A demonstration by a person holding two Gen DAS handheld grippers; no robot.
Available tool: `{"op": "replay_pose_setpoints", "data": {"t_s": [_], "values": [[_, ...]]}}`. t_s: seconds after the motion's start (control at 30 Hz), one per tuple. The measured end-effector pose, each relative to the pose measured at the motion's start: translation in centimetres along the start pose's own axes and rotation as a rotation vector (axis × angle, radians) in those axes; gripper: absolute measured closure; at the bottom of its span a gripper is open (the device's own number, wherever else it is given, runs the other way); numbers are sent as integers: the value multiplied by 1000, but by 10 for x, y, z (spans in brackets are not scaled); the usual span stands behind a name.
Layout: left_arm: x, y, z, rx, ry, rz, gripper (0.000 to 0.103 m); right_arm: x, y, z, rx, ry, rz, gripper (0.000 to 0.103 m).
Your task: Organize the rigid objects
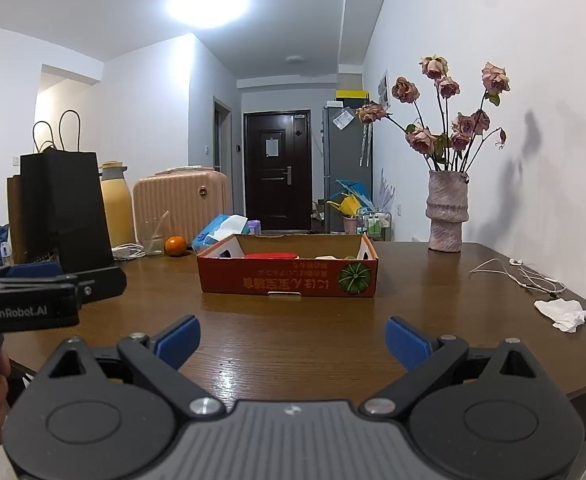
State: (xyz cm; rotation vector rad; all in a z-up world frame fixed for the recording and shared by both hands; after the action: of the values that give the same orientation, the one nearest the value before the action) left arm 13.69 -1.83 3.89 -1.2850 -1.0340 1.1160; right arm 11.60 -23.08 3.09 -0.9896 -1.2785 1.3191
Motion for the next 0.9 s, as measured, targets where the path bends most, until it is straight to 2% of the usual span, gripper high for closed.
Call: {"op": "replay_pose_setpoints", "data": {"t_s": [0.13, 0.9], "values": [[3, -1, 0, 1, -8, 6, 0, -1, -1, -2, 11, 8, -7, 0], [-2, 1, -2, 7, -8, -1, 0, 0, 0, -1, 13, 5, -6, 0]]}}
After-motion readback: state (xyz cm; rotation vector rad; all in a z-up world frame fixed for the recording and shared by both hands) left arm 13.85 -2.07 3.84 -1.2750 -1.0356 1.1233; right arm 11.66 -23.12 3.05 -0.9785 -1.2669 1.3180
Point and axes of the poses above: each gripper's, at about its wrist camera, not at the fingertips, and z roughly against the way its jaws point, x to its left, y to its underside, the point moved 5 cm from there along -z, roughly the way its jaws point, and after that the axes turned 8 degrees about -x, right-handed, at the moved point
